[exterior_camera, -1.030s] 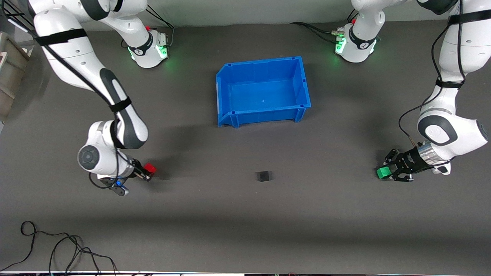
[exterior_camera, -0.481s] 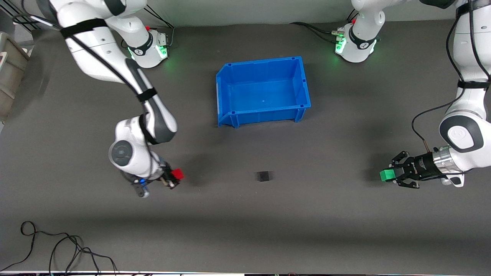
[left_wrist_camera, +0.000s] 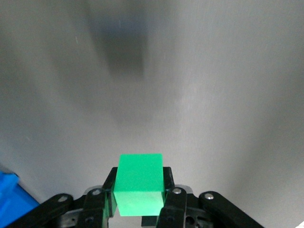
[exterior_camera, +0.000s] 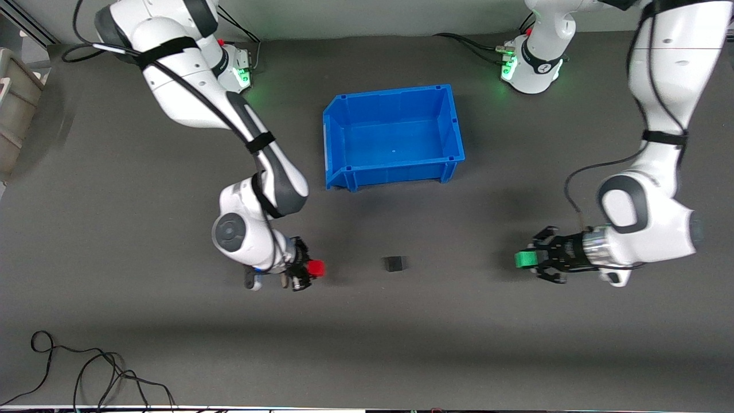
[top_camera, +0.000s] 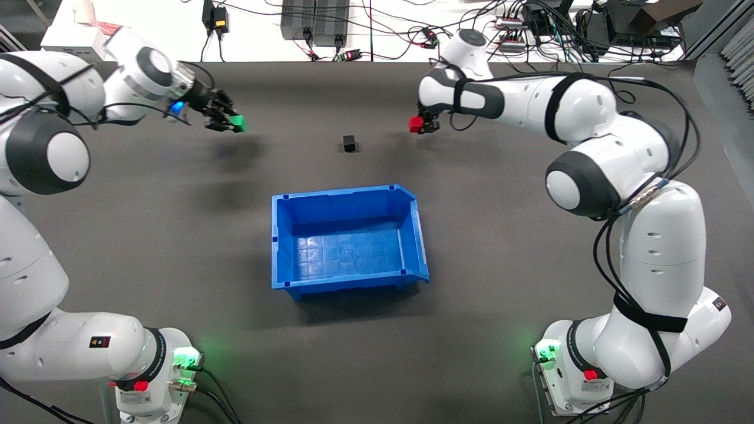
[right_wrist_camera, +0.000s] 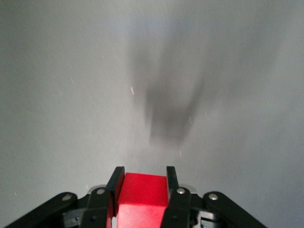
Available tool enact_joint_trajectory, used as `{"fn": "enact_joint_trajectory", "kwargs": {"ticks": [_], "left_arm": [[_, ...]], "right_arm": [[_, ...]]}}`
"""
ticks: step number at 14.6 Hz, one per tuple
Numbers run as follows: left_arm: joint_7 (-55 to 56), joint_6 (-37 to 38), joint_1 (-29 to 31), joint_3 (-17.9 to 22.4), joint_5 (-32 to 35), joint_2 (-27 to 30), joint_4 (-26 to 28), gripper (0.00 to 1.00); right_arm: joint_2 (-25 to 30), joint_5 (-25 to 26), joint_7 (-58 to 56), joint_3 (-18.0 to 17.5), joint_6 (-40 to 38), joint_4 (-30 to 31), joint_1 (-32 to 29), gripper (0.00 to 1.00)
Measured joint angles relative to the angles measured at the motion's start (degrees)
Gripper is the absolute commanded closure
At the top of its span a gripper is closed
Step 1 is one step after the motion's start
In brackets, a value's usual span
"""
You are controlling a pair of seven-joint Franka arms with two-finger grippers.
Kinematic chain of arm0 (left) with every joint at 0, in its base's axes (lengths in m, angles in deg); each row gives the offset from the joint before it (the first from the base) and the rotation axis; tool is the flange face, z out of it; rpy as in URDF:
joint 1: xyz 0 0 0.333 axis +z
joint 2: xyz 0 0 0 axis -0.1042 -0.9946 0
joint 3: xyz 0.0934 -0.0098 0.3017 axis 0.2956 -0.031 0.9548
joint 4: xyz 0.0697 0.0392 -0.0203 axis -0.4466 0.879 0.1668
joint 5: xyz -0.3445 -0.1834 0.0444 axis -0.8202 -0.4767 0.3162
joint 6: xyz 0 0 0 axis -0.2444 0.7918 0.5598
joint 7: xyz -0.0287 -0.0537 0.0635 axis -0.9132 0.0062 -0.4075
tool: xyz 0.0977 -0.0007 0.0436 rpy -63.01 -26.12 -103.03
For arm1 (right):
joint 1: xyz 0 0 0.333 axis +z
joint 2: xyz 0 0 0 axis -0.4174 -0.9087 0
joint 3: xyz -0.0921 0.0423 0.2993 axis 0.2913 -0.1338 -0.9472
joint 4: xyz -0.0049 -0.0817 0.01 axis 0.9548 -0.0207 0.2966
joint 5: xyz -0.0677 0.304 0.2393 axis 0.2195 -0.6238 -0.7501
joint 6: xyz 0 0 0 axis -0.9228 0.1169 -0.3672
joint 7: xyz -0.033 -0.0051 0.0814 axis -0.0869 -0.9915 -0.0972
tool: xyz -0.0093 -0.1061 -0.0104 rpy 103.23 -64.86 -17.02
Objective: Attach green and red cubes to black cube
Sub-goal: 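Carry the red cube and green cube toward the black cube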
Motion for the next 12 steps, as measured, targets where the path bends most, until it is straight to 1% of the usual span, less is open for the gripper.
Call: {"fn": "enact_joint_trajectory", "kwargs": {"ticks": [4, 8, 12], "left_arm": [[8.33, -5.12, -6.50, -0.07, 0.26, -0.19, -0.01, 1.00], [14.55, -11.21, -12.12, -0.11, 0.28, -0.92, 0.00, 1.00], [17.87, -17.64, -16.50, -0.17, 0.27, -4.21, -0.40, 1.00]], "right_arm": [[-2.03, 0.81, 9.28, 0.19, -0.02, -2.38, 5.43, 1.00], [-3.24, 3.19, 17.75, 0.29, -0.04, -3.47, 7.80, 1.00], [-6.47, 8.88, 25.26, 0.29, -0.04, -7.18, 9.73, 1.00]]}}
